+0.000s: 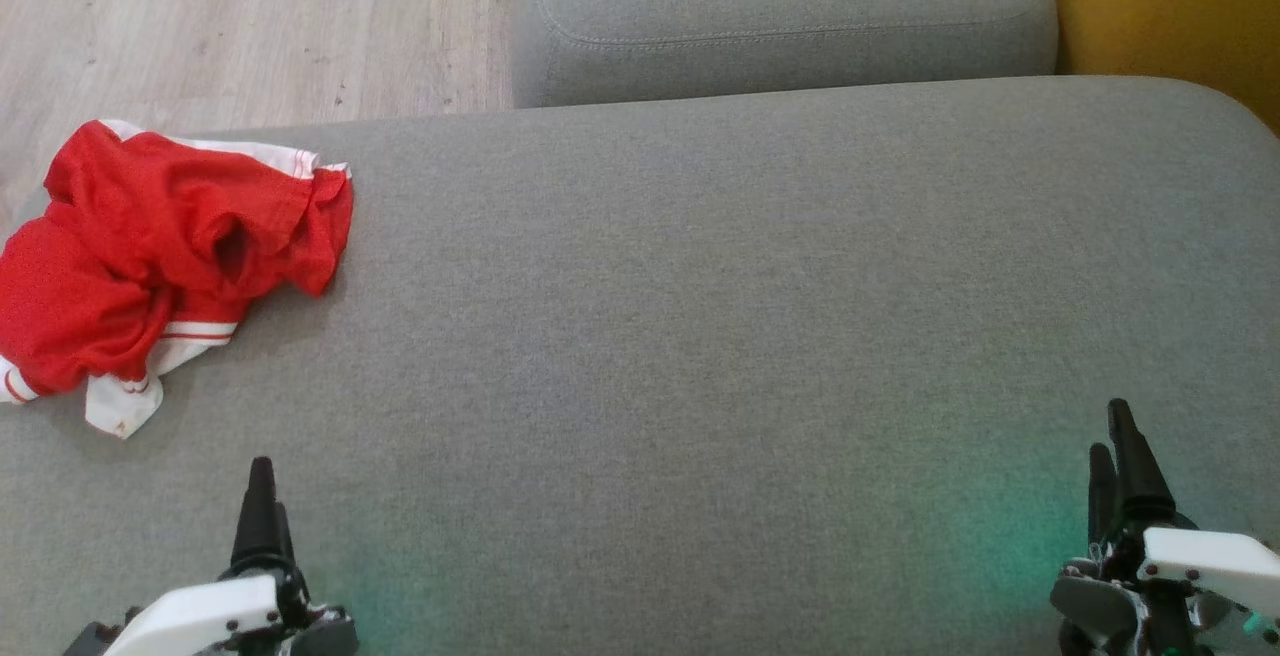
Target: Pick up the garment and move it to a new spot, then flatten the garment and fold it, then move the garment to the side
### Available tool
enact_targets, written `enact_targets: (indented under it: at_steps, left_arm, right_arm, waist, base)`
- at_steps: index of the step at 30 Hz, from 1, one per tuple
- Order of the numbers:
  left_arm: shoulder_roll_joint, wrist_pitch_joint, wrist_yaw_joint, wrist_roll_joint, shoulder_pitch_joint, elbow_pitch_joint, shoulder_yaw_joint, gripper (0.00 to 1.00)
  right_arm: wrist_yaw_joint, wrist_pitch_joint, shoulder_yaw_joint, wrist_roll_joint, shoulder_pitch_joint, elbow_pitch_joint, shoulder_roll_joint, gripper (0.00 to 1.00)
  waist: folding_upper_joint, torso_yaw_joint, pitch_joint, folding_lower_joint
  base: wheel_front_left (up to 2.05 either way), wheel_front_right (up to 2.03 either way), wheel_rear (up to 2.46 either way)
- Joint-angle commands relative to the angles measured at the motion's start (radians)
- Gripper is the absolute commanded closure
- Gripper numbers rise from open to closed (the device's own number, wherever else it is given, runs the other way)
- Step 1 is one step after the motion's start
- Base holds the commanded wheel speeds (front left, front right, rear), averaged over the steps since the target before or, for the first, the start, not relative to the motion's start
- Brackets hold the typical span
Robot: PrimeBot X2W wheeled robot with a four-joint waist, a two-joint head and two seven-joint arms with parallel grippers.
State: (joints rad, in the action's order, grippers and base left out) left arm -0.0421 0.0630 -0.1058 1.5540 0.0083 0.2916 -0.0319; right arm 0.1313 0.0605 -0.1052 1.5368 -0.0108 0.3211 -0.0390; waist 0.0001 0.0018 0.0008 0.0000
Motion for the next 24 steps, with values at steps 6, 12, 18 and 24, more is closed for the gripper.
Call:
enact_targets:
  at_steps: [6, 12, 18, 24]
  left_arm:
    - [-0.004, -0.024, 0.013, -0.080, -0.025, -0.071, 0.014, 0.00]
    - [-0.004, -0.042, 0.026, -0.163, -0.022, -0.104, 0.033, 0.00]
    - [-0.005, -0.060, 0.033, -0.255, -0.019, -0.125, 0.054, 0.00]
    - [-0.005, -0.078, 0.039, -0.347, -0.013, -0.137, 0.072, 0.00]
  right_arm:
    - [0.000, -0.024, 0.007, -0.103, 0.030, -0.067, -0.004, 0.00]
    - [0.000, -0.042, 0.018, -0.199, 0.026, -0.095, -0.005, 0.00]
    - [0.000, -0.060, 0.036, -0.292, 0.019, -0.115, -0.005, 0.00]
    - [0.000, -0.077, 0.056, -0.388, 0.012, -0.131, -0.006, 0.00]
  waist:
    - [-0.0001, 0.002, -0.001, 0.0000]
    - [-0.0001, 0.004, -0.002, 0.0000]
    - [-0.0001, 0.008, -0.002, 0.0000]
    - [-0.0001, 0.011, -0.003, 0.0000]
  base:
    - [0.00, 0.00, 0.00]
    - [0.00, 0.00, 0.00]
    - [0.00, 0.00, 0.00]
    - [0.00, 0.00, 0.00]
